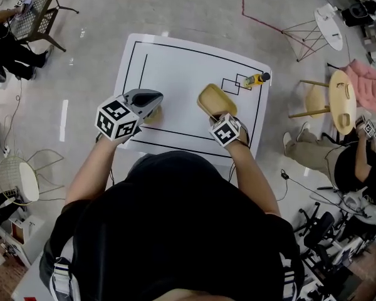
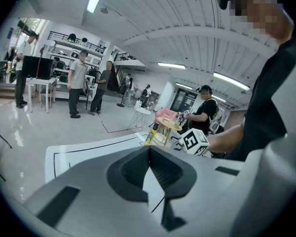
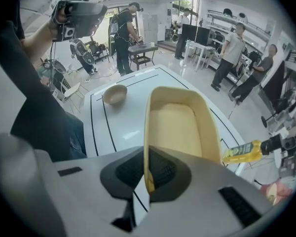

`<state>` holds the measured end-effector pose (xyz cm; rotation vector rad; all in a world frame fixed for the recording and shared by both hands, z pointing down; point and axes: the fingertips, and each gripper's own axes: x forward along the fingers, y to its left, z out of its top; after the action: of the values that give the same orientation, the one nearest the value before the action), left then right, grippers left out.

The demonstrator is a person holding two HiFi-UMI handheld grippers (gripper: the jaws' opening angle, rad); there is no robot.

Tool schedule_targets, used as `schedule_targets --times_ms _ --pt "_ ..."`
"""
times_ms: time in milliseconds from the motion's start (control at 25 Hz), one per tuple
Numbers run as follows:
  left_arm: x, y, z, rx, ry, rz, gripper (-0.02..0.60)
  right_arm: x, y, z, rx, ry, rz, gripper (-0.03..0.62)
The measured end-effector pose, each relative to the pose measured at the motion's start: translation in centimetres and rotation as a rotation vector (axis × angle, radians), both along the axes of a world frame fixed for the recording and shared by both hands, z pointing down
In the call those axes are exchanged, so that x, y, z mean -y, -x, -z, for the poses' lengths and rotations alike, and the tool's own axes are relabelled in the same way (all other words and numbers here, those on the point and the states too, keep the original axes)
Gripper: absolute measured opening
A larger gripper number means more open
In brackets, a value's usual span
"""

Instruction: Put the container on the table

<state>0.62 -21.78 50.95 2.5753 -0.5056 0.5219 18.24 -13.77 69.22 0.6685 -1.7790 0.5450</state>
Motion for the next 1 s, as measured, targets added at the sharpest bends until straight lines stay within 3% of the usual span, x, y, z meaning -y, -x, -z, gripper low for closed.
schedule_targets --times_ms 1000 --pt "2.5 -0.1 -1.3 0.032 0.031 0.035 0.008 3.7 0.1 -6.8 -0.030 0.052 0.056 0.008"
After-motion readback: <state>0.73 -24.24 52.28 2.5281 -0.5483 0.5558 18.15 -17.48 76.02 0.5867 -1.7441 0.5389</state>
